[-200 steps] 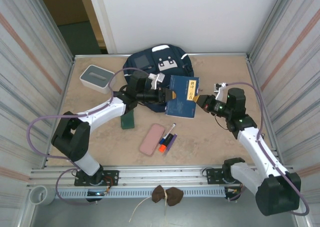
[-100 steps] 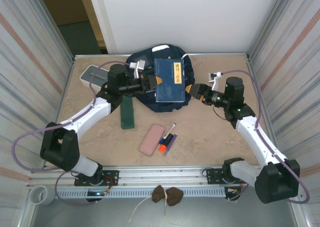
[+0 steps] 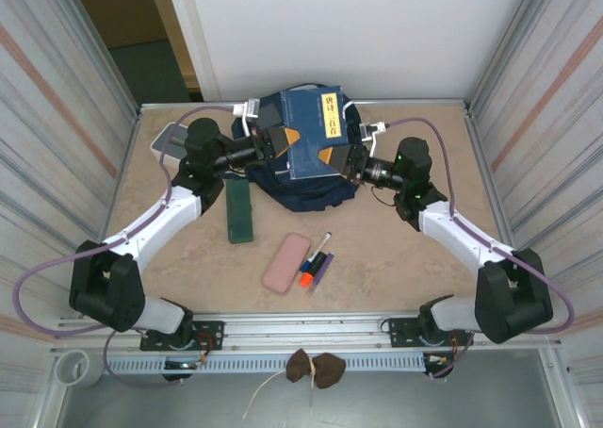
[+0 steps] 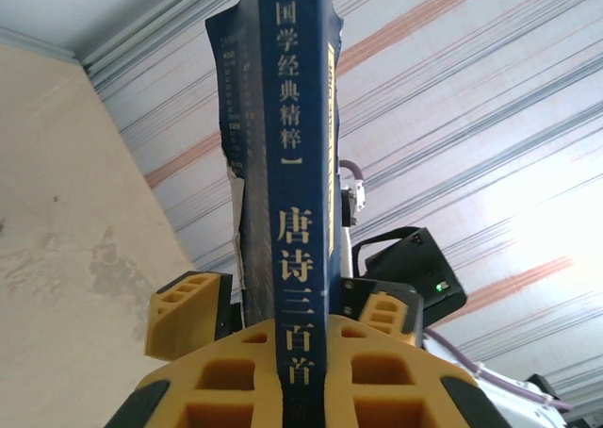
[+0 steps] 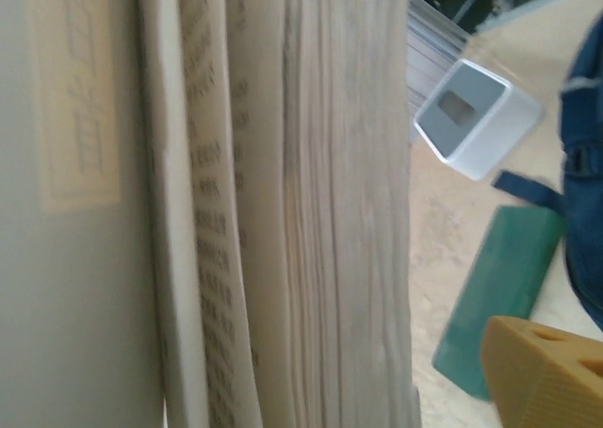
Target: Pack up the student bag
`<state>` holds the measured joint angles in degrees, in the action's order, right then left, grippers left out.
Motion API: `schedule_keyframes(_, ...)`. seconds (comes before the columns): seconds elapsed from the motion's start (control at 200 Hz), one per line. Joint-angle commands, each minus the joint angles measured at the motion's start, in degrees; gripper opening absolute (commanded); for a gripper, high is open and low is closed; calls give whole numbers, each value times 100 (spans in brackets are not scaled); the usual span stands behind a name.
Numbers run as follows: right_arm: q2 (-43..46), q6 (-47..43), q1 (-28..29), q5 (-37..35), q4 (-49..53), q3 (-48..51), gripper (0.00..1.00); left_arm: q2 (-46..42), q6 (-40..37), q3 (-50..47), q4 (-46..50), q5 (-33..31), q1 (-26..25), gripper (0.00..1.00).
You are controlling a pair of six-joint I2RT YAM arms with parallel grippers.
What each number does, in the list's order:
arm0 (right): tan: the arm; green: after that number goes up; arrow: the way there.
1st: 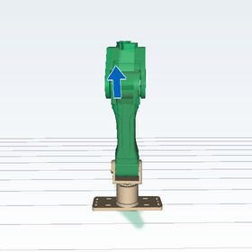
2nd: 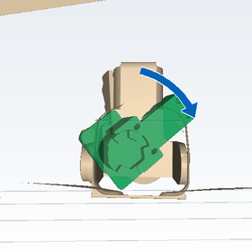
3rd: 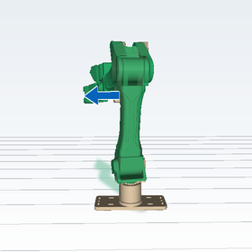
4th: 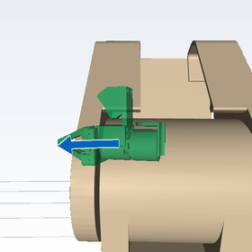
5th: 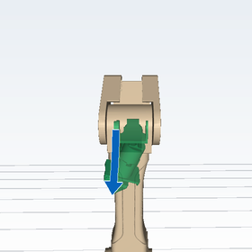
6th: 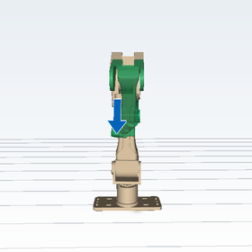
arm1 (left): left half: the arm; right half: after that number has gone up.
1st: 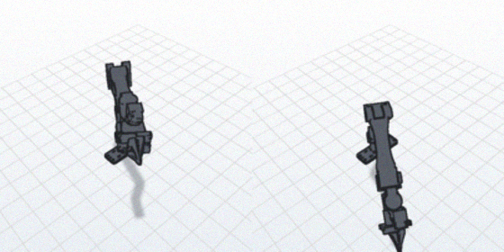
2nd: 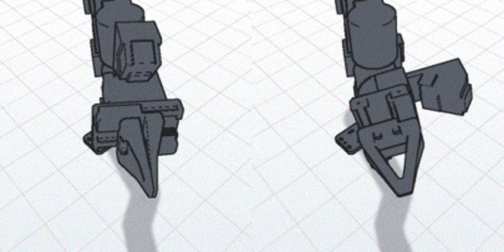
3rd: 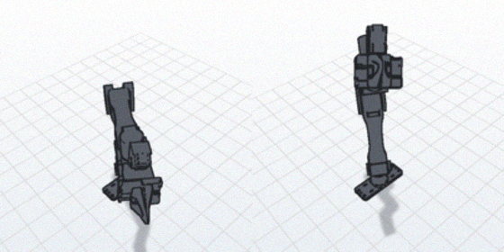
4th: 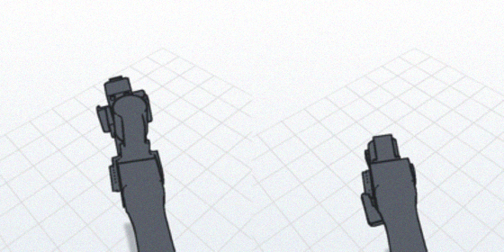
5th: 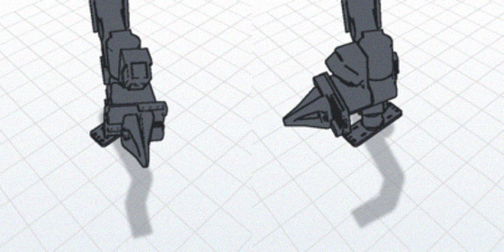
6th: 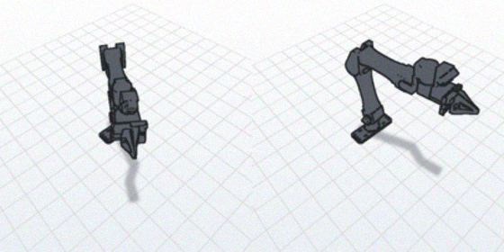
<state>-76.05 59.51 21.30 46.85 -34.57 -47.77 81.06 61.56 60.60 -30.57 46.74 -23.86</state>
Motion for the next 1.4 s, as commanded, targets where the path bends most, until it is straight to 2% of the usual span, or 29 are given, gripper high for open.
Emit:
schedule_keyframes(0.0, -103, 892, 6, 53, -1480, -96, 80, -43, 287, 2, -585, 81, 74, 0)
schedule_keyframes(0.11, -70, 993, -9, -150, -1565, -51, 51, 54, 209, -13, -405, -17, 83, 0)
schedule_keyframes(0.21, -1, 944, -51, -308, -1339, -22, 24, 142, -172, 22, 113, -143, 83, 0)
schedule_keyframes(0.276, 86, 812, -113, -429, -905, -30, 6, 206, -537, 89, 595, -255, 90, 10)
schedule_keyframes(0.316, 167, 530, -174, -497, -431, -75, 1, 254, -848, 158, 926, -330, 84, 19)
schedule_keyframes(0.411, 418, -87, -425, -631, 954, -248, 0, 393, -1949, 410, 1976, -669, 78, 42)
schedule_keyframes(0.476, 595, -413, -730, -646, 1689, -311, 0, 540, -2854, 633, 2772, -1162, 75, 51)
schedule_keyframes(0.581, 758, -790, -1466, -591, 2842, -448, 0, 957, -4253, 1027, 3693, -2015, -31, 59)
schedule_keyframes(0.671, 741, -1182, -2072, -430, 3733, -605, 0, 1481, -5577, 1543, 4415, -2948, -329, 65)
schedule_keyframes(0.817, 788, -1639, -2642, -334, 4389, -604, 0, 2544, -7213, 2610, 5334, -4362, -932, 76)
schedule_keyframes(0.902, 834, -1799, -2817, -325, 4553, -544, 0, 3175, -7804, 3159, 5553, -5023, -1214, 83)
schedule_keyframes(1.047, 864, -1890, -2907, -311, 4573, -286, 0, 4114, -8118, 4150, 5968, -5392, -1347, 84)
schedule_keyframes(1.192, 877, -1928, -2921, -211, 4577, -78, 0, 4653, -8323, 4742, 6207, -5730, -1402, 81)
schedule_keyframes(1.393, 1021, -1995, -2922, -246, 4677, 50, 0, 4932, -8438, 4992, 6297, -5681, -1405, 59)
